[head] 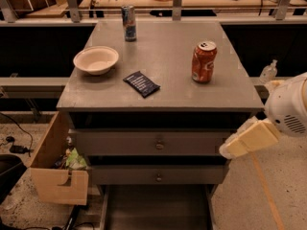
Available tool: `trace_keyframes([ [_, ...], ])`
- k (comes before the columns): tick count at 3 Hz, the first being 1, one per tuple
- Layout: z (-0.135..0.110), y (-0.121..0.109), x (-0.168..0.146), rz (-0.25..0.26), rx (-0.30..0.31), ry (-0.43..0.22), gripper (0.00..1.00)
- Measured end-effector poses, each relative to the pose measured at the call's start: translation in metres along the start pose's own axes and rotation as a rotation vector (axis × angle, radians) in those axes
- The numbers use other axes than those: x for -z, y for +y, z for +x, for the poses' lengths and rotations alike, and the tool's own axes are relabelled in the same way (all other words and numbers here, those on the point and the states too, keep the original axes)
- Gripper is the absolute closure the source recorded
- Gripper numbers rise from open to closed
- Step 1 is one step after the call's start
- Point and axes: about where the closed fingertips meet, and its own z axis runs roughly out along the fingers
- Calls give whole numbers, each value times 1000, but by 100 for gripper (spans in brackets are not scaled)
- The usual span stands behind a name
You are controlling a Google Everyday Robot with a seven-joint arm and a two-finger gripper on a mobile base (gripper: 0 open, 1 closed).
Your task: Place rxbar blueberry into bottom drawer
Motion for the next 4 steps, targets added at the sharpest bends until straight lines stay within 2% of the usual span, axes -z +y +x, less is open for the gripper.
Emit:
trace_keyframes([
  [1,-5,-2,-25,21,-17,-126,0],
  [2,-33,-25,-39,86,-8,-298,0],
  [3,-71,-58,-39,182,-28,-487,0],
  [4,-94,-63,-38,238,17,-543,0],
])
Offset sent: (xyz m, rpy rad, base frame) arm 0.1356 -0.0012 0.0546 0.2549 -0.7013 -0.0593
